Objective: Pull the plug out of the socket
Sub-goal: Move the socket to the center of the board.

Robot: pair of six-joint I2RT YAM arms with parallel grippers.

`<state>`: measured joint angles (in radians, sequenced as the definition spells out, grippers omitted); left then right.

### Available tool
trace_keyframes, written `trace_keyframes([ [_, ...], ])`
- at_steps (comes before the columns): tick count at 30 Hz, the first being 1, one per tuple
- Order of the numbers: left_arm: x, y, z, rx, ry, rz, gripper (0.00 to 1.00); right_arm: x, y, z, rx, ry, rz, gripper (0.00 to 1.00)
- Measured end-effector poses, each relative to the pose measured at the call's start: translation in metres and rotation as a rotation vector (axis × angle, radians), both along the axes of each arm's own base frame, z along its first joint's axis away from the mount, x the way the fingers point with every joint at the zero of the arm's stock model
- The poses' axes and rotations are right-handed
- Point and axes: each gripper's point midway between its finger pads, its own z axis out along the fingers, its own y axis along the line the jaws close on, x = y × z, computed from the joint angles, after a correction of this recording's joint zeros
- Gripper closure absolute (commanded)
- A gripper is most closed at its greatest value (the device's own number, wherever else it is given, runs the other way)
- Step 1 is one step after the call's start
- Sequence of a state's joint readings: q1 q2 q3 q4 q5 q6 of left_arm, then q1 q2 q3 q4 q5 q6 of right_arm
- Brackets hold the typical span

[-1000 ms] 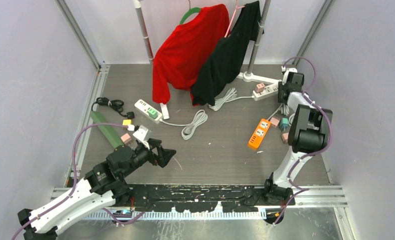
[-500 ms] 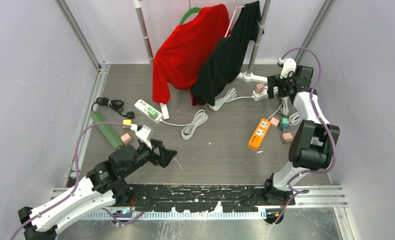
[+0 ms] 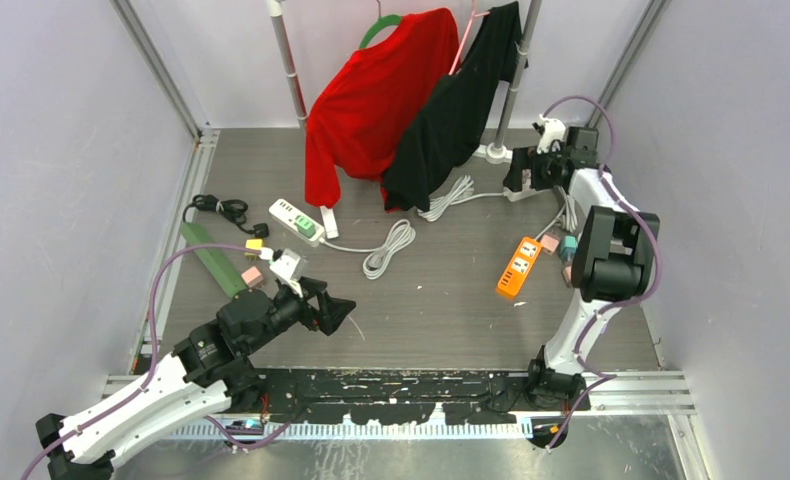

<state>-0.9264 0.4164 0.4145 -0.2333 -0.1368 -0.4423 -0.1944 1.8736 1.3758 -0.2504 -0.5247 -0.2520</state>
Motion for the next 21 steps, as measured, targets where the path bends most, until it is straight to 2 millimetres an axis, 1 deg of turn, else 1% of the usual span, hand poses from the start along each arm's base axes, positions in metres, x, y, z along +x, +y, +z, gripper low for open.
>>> trace_keyframes([
  [4, 0.000, 0.000, 0.000, -0.001, 0.003, 0.001, 0.16, 0.021, 0.004, -0.020, -0.098, 0.044, -0.045, 0.04],
  [7, 0.000, 0.000, -0.001, 0.001, 0.005, 0.002, 0.16, 0.034, 0.004, -0.028, -0.161, 0.054, -0.077, 0.07],
  [12, 0.001, -0.001, -0.005, 0.017, 0.016, 0.004, 0.16, 0.046, -0.006, -0.039, -0.222, 0.077, -0.125, 0.11],
  [14, 0.002, -0.001, -0.009, 0.028, 0.023, 0.006, 0.16, 0.049, -0.010, -0.044, -0.235, 0.086, -0.135, 0.16],
  [16, 0.003, -0.002, -0.011, 0.039, 0.031, 0.006, 0.16, 0.047, -0.011, -0.050, -0.243, 0.103, -0.138, 0.20],
  [19, 0.004, -0.004, -0.014, 0.051, 0.040, 0.006, 0.16, 0.043, -0.012, -0.054, -0.247, 0.121, -0.128, 0.31],
  [21, 0.004, -0.004, -0.016, 0.057, 0.045, 0.006, 0.16, 0.043, -0.011, -0.054, -0.247, 0.118, -0.111, 0.33],
])
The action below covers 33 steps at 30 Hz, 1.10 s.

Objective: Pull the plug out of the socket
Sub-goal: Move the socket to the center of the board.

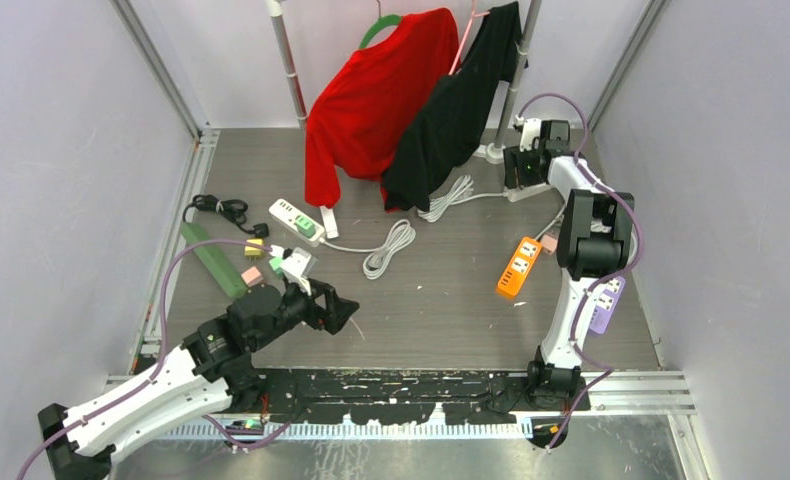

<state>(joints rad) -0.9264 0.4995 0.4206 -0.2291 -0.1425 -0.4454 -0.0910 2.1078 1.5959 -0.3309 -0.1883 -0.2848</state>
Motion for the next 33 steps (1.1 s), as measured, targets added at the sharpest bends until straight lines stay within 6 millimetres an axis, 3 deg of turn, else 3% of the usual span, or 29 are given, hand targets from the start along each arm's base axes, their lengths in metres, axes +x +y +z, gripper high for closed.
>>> trace_keyframes([
  [15, -0.001, 0.001, 0.007, -0.030, -0.004, 0.005, 0.16, 0.000, 0.007, 0.000, -0.003, -0.011, 0.096, 0.34],
  [20, -0.002, 0.001, 0.007, -0.035, 0.005, 0.008, 0.16, 0.000, 0.005, 0.000, -0.013, -0.009, 0.106, 0.61],
  [22, -0.002, 0.000, 0.007, -0.033, 0.007, 0.008, 0.16, -0.001, 0.006, 0.001, -0.011, -0.011, 0.121, 0.68],
  [28, 0.000, -0.002, 0.007, -0.028, 0.016, 0.009, 0.16, -0.008, 0.013, 0.000, 0.006, -0.019, 0.195, 0.74],
  [33, -0.001, -0.002, 0.007, -0.035, 0.026, 0.012, 0.16, -0.046, 0.035, 0.002, 0.062, -0.001, 0.306, 0.75],
])
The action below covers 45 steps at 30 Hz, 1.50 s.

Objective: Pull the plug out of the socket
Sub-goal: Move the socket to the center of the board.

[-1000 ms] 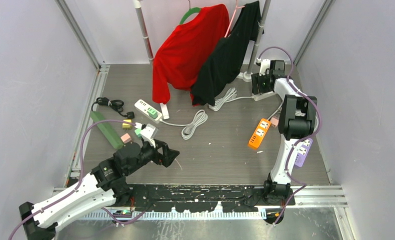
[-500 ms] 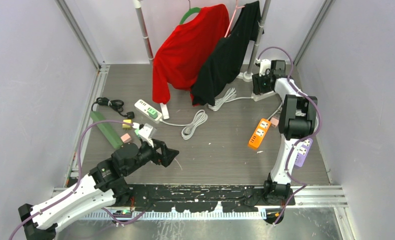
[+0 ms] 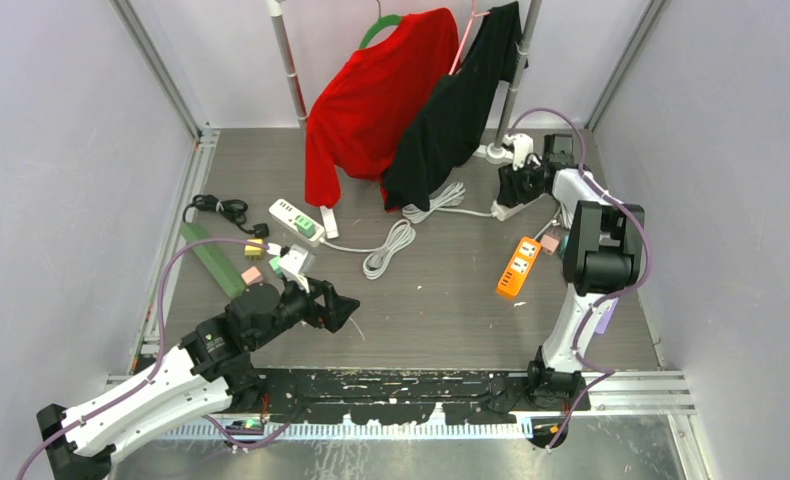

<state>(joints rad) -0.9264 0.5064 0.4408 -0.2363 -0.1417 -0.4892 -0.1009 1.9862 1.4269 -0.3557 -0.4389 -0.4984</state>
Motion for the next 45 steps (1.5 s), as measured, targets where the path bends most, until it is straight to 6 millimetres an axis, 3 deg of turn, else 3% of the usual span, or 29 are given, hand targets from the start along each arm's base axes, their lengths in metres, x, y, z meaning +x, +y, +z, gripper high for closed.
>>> trace_keyframes([
  [8, 0.000, 0.000, 0.000, -0.002, 0.002, 0.001, 0.16, -0.063, 0.044, 0.008, 0.068, 0.069, 0.222, 0.76],
  [13, 0.000, 0.000, 0.001, -0.006, 0.003, 0.001, 0.16, -0.107, 0.082, 0.005, 0.058, 0.088, 0.364, 0.76],
  [20, 0.000, -0.001, 0.003, -0.016, 0.001, -0.001, 0.16, -0.194, 0.151, -0.002, -0.004, 0.076, 0.556, 0.69],
  [26, -0.001, -0.003, 0.004, -0.028, 0.007, 0.000, 0.16, -0.240, 0.186, 0.002, 0.015, 0.108, 0.649, 0.54],
  [31, -0.002, -0.003, 0.004, -0.038, 0.014, -0.002, 0.17, -0.268, 0.211, 0.001, 0.015, 0.141, 0.741, 0.23],
  [35, -0.002, -0.003, 0.007, -0.048, 0.011, -0.002, 0.16, -0.292, 0.219, 0.002, 0.030, 0.196, 0.818, 0.12],
  [39, -0.003, -0.003, 0.012, -0.073, 0.009, 0.001, 0.16, -0.300, 0.215, 0.010, 0.026, 0.218, 0.854, 0.06],
  [45, -0.004, -0.011, 0.011, -0.107, 0.012, -0.023, 0.11, -0.289, 0.194, 0.057, 0.085, 0.132, 0.869, 0.00],
])
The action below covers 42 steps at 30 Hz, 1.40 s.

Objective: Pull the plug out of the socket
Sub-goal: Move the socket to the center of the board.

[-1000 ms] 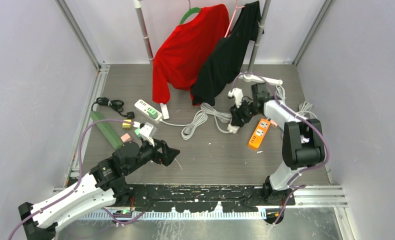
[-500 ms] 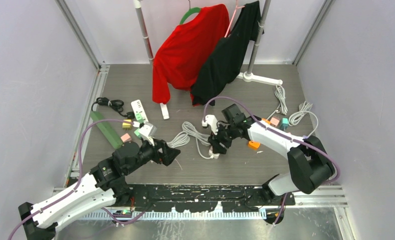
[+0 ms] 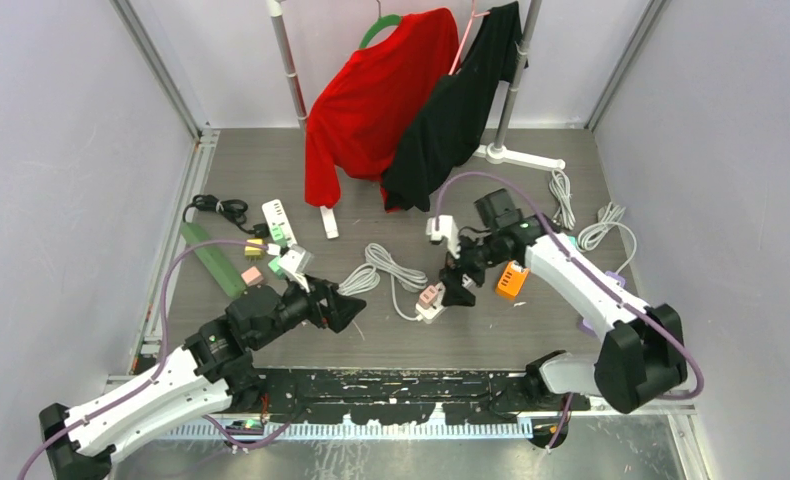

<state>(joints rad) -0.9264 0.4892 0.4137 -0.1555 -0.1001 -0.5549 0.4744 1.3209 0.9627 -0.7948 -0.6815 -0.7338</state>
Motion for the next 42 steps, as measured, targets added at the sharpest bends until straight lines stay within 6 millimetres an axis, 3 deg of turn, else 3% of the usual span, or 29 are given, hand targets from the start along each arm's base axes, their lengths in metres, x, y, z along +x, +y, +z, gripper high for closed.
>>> trace_keyframes([
  [5, -0.001, -0.013, -0.012, -0.023, 0.028, -0.035, 0.04, 0.011, -0.026, 0.023, 0.074, -0.050, -0.042, 0.00],
  [11, -0.001, -0.034, -0.023, -0.029, 0.071, -0.096, 0.02, 0.006, -0.024, 0.020, 0.117, -0.129, 0.093, 0.00],
  [16, -0.004, -0.046, -0.048, 0.031, 0.141, -0.146, 0.03, 0.007, -0.029, -0.003, 0.082, -0.220, 0.311, 0.00],
  [20, -0.005, -0.054, -0.053, 0.026, 0.170, -0.168, 0.03, 0.027, -0.030, -0.023, 0.035, -0.229, 0.395, 0.00],
  [28, -0.003, -0.062, -0.043, -0.025, 0.162, -0.177, 0.04, 0.054, -0.038, -0.068, -0.068, -0.226, 0.446, 0.05],
  [35, -0.002, -0.066, -0.033, -0.061, 0.129, -0.192, 0.06, 0.055, -0.049, -0.096, -0.138, -0.200, 0.466, 0.19],
  [42, -0.001, -0.075, -0.015, -0.104, 0.006, -0.251, 0.07, 0.045, -0.059, -0.103, -0.173, -0.213, 0.502, 0.27],
])
